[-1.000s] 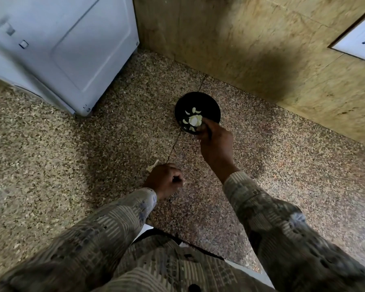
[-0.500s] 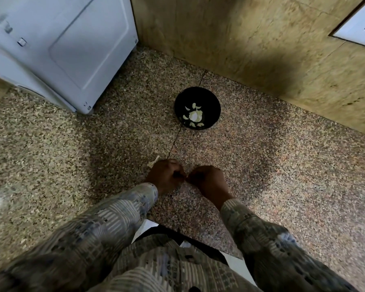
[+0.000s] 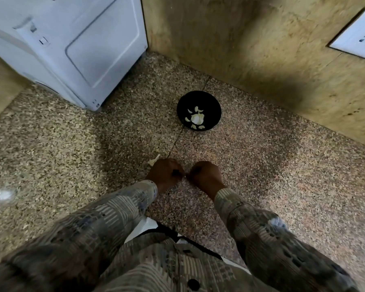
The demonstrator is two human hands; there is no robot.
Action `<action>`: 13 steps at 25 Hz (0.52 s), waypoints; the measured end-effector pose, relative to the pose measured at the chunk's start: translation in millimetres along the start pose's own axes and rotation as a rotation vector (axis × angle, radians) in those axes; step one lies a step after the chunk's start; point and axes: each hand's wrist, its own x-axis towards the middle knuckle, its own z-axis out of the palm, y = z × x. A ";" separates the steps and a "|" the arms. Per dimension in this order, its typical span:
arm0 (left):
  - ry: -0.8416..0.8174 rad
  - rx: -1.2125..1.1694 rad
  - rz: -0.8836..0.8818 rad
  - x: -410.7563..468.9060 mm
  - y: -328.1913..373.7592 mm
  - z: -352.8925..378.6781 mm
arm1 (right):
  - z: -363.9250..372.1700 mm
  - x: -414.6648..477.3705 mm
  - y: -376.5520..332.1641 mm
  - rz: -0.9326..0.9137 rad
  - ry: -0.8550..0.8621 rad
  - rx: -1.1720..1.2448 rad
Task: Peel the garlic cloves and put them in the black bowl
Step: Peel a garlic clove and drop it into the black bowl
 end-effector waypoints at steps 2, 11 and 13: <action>0.043 -0.078 -0.099 -5.1 9.1 -2.2 | -2.4 -11.0 0.2 0.024 -0.014 0.199; 0.219 -1.276 -0.455 -47.8 137.7 -28.2 | -78.1 -102.4 11.3 -0.333 -0.040 0.956; 0.312 -1.222 -0.344 -57.8 162.5 -28.3 | -95.0 -117.9 17.3 -0.429 0.066 0.832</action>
